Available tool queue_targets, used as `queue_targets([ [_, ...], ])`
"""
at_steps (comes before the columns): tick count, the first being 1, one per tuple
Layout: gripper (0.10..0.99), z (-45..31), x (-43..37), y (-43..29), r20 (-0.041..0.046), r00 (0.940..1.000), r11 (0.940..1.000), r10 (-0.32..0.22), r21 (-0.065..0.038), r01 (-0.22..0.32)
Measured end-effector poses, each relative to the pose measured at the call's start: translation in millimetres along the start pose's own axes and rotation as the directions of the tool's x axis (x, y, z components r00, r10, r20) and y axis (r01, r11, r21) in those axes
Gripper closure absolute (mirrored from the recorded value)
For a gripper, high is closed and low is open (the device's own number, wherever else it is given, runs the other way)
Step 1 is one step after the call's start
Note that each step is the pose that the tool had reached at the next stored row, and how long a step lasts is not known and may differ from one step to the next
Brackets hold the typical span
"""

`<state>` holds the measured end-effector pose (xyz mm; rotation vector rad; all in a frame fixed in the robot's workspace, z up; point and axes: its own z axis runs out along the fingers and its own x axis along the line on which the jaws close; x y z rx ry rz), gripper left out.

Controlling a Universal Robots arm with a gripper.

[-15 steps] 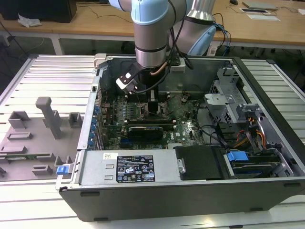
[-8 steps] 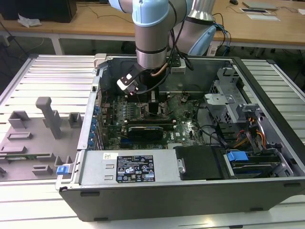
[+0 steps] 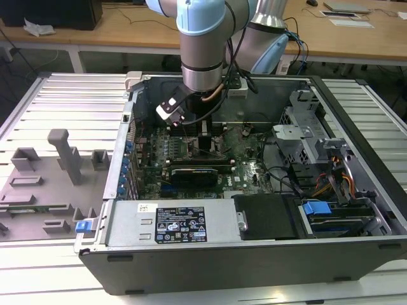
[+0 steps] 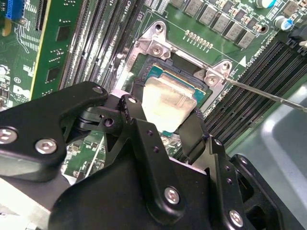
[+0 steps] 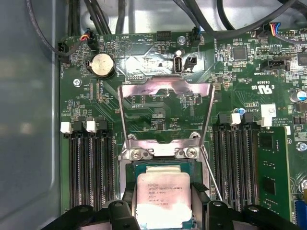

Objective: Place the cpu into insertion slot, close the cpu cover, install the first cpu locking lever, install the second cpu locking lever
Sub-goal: 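Place the cpu into insertion slot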

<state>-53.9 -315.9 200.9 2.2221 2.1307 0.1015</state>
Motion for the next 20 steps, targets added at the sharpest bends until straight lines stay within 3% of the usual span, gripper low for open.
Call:
queue_targets([
  [8,0.545,0.9,0.8,-0.1,0.0,1.0,1.0,0.0,0.0,0.0],
  [10,0.533,0.9,0.8,-0.1,0.0,1.0,1.0,0.0,0.0,0.0],
  [11,0.471,1.0,0.8,-0.1,0.0,1.0,1.0,0.0,0.0,0.0],
  [16,0.471,0.5,0.9,-0.1,0.0021,1.0,1.0,0.0,0.0,0.0],
  [20,0.471,-0.7,1.0,0.0,0.0236,0.9997,1.0,-0.002,-0.001,0.002],
])
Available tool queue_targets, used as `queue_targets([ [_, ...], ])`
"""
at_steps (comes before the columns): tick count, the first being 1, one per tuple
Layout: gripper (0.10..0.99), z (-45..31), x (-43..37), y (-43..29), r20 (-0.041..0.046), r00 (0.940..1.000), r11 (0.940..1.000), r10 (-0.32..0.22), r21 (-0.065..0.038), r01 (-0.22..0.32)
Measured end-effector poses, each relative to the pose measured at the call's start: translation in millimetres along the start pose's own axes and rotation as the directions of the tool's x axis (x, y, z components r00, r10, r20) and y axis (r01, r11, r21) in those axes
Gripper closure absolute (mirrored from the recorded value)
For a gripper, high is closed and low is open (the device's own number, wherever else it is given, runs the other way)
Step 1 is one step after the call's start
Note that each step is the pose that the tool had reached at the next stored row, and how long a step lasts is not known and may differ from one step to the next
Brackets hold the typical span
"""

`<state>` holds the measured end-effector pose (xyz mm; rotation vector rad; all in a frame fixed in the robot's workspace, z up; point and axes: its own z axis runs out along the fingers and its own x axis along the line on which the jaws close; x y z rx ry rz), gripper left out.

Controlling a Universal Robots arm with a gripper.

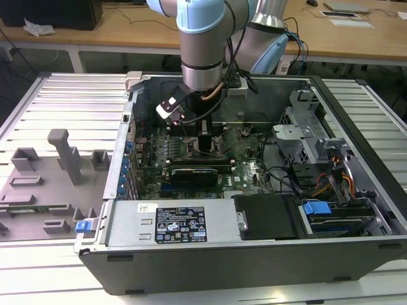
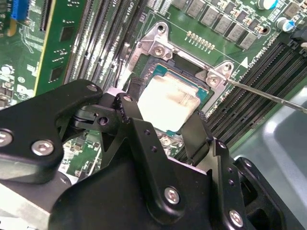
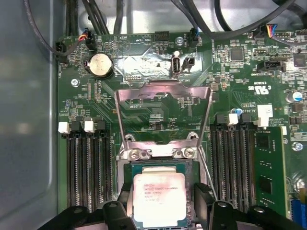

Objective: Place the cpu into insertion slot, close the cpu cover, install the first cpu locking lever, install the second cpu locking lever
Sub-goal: 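Place the cpu into insertion slot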

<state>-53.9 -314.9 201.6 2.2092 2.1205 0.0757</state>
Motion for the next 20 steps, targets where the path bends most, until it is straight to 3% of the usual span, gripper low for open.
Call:
queue_targets([
  [1,0.471,0.0,0.1,0.0,0.0052,1.0,1.0,0.0,0.0,0.0],
  [5,0.471,0.0,0.1,0.0,0.0084,1.0,1.0,-0.001,0.0,0.001],
  [18,0.471,-6.0,0.0,0.6,0.0088,1.0,1.0,-0.001,0.0,0.001],
  [20,0.553,-6.1,0.0,0.6,0.0088,1.0,1.0,-0.001,0.0,0.001],
])
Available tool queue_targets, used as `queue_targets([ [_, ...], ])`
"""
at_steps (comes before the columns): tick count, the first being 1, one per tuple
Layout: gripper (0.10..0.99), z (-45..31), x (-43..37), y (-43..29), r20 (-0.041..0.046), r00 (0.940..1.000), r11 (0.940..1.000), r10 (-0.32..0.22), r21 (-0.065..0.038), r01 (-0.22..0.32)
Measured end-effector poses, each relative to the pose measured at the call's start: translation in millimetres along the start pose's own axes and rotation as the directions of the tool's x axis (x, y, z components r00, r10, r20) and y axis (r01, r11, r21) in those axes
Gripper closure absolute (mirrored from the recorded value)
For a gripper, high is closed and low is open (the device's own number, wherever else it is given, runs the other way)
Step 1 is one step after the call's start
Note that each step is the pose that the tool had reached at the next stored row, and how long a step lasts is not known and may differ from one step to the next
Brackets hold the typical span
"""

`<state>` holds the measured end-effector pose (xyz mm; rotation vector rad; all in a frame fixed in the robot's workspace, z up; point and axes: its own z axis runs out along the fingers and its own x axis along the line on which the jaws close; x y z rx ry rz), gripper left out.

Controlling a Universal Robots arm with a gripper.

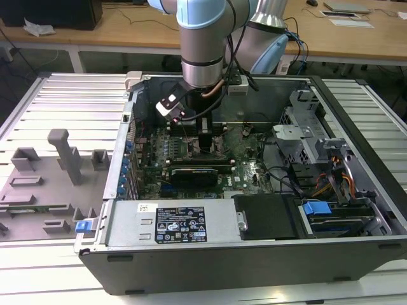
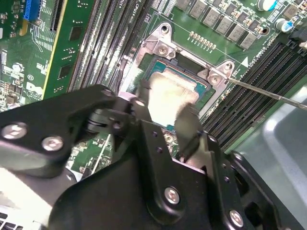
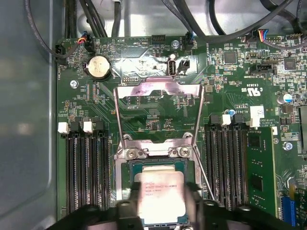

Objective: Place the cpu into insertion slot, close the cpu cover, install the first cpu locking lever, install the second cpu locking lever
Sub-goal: 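Place the cpu into insertion slot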

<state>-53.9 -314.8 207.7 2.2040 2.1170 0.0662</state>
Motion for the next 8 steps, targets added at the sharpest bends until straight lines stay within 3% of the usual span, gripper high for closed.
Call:
queue_targets([
  [3,0.792,-0.1,0.0,0.0,0.0,1.0,1.0,0.0,0.0,0.0],
  [4,0.792,-0.1,0.0,0.0,0.0,1.0,1.0,0.0,0.0,0.0],
  [7,0.976,-0.2,0.0,0.0,0.0,1.0,1.0,0.0,0.0,0.0],
  [8,0.98,-0.2,0.0,0.0,0.0,1.0,1.0,0.0,0.0,0.0],
])
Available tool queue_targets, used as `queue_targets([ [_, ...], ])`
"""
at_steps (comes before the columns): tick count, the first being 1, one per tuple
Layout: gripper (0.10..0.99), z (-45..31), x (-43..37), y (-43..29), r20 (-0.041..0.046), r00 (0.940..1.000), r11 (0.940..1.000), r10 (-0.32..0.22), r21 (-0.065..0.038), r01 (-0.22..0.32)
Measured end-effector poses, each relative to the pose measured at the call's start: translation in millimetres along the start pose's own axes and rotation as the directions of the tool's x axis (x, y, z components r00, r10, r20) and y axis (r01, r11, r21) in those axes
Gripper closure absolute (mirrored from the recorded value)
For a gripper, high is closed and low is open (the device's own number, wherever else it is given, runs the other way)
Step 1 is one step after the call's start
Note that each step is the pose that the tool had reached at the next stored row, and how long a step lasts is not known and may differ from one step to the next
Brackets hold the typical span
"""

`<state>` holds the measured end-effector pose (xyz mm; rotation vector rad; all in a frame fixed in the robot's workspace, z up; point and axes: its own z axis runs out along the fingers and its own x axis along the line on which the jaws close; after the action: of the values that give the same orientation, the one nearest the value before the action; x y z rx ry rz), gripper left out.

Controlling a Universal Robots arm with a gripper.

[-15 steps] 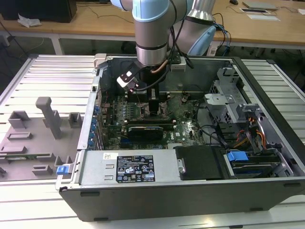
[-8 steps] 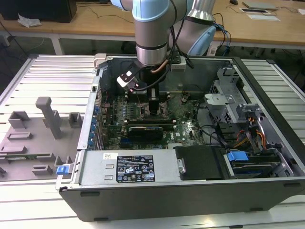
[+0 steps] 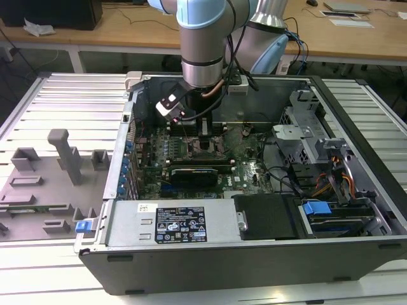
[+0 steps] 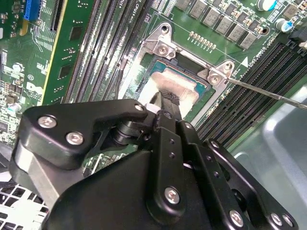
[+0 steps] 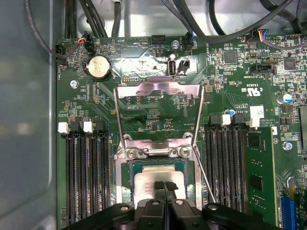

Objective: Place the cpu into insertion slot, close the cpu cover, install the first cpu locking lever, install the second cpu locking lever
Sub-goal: 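Place the cpu into insertion slot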

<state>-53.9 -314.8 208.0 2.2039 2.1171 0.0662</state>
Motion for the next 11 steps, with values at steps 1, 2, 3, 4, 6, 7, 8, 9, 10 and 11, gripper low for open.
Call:
queue_targets([
  [1,0.98,-0.7,-0.1,0.0,0.0004,1.0,1.0,0.0,0.0,0.0],
  [2,0.98,-3.0,-0.1,0.2,0.0002,1.0,1.0,0.0,0.0,0.0],
  [3,0.98,-5.3,-0.2,0.5,0.0,1.0,1.0,0.0,0.0,0.0],
  [4,0.98,-7.3,-0.2,0.6,0.0,1.0,1.0,0.0,0.0,0.0],
  [6,0.98,-12.5,-0.3,1.2,-0.0001,1.0,1.0,0.0,0.0,0.0],
  [7,0.98,-14.2,-0.4,1.3,-0.0001,1.0,1.0,0.0,0.0,0.0],
  [8,0.98,-18.2,-0.5,1.7,-0.0001,1.0,1.0,0.0,-0.001,0.0],
  [9,0.98,-22.8,-0.6,2.1,-0.0001,1.0,1.0,0.0,-0.001,0.0],
  [10,0.98,-28.4,-0.8,2.6,-0.0001,1.0,1.0,0.0,-0.001,0.0],
  [11,0.98,-32.5,-0.9,3.0,-0.0001,1.0,1.0,0.0,-0.001,0.0],
])
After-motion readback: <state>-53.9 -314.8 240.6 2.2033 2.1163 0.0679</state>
